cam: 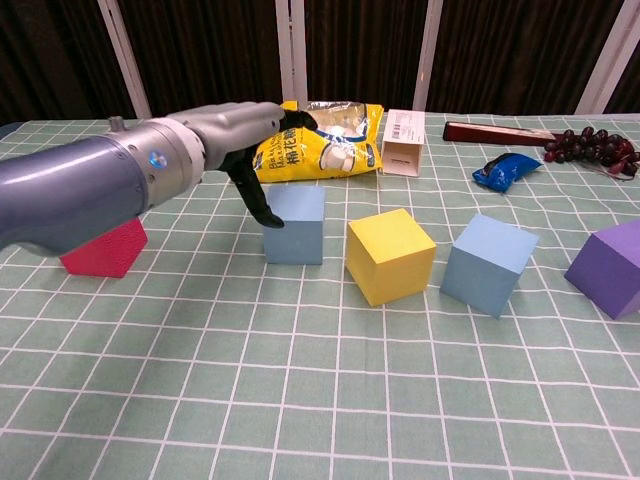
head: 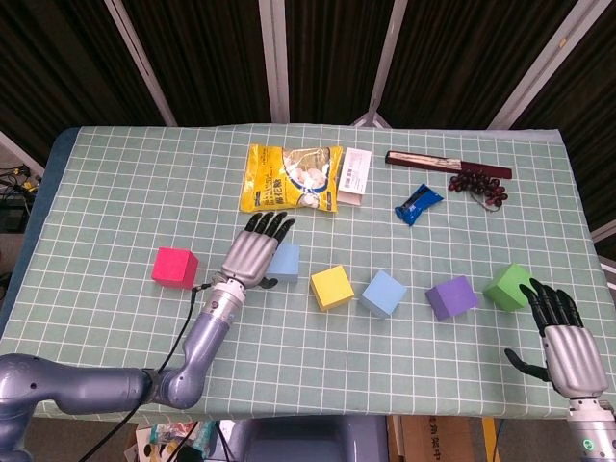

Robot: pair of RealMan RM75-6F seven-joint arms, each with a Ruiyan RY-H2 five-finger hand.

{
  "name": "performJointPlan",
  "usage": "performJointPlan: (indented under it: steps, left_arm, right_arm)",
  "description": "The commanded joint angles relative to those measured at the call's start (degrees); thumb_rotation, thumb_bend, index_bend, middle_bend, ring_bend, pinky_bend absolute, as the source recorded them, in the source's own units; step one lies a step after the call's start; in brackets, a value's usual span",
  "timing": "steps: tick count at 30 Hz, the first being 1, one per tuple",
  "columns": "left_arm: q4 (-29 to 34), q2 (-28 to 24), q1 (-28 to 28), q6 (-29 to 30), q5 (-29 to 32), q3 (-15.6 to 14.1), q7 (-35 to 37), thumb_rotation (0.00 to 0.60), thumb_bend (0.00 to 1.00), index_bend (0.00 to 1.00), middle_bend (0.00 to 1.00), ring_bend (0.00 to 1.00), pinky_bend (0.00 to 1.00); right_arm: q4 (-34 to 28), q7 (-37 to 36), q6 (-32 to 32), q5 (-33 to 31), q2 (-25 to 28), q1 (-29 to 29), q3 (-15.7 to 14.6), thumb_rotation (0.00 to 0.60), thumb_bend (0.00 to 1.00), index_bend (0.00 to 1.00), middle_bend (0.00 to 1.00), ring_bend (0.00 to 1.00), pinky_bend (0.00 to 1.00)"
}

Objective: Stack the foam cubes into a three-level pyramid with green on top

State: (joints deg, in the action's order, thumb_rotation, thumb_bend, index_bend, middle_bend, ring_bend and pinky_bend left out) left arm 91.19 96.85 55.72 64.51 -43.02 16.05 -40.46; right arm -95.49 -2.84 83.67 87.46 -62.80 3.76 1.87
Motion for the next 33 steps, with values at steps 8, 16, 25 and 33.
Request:
performJointPlan:
  steps: [8,16,25,33]
  left_arm:
    - [17.73,-15.75,-12.57,14.50,-15.97,-7.83,4.53,0.600,0.07,0.00,0.00,0.00,0.00]
    - [20.65,-24.82,-25.99,26.43,-31.17,-19.20,12.33,0.600,0.07,0.00,0.00,0.00,0.00]
    - [14.44,-28.27,-37.57,34.72,-39.92,-25.83,24.54,0.600,0.07,0.00,0.00,0.00,0.00]
    - [6.60,-27.03,-41.49,35.83,-42.06,-24.54,32.87,0.600,0.07,0.00,0.00,0.00,0.00]
  right_arm:
    - [0.06,0.93,0.39,-0.65,-0.02,-0.22,0.33,0.600,0.22,0.00,0.00,0.00,0.02]
    - [0.23,1.98,1.03,-0.41,-0.52,-0.33,0.51,0.600,0.22,0.00,0.00,0.00,0.02]
    - [0.26,3.06,1.48,0.76,-1.11,0.15,0.77,0.600,0.22,0.00,0.00,0.00,0.02]
    - [-1.52,6.29,-0.04,3.08,-0.78,3.44,2.57,0.600,0.19,0.00,0.00,0.00,0.02]
